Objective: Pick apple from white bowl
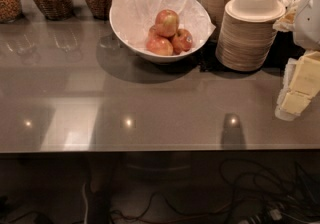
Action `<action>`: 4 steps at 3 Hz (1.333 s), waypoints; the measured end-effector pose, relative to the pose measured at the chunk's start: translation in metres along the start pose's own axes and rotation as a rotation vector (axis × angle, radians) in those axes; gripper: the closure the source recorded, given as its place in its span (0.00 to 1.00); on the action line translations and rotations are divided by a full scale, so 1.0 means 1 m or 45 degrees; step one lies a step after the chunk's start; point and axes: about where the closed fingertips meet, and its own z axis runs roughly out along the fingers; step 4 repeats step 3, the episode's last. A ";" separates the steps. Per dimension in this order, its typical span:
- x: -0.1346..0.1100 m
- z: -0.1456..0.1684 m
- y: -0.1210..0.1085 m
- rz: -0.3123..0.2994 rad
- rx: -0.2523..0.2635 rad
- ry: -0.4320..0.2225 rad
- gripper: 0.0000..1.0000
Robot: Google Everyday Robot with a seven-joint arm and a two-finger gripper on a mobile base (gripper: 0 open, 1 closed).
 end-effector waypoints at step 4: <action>0.019 -0.035 -0.026 0.000 0.000 0.000 0.00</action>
Offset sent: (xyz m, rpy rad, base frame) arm 0.0100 0.0037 -0.0021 0.0777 -0.0119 -0.0135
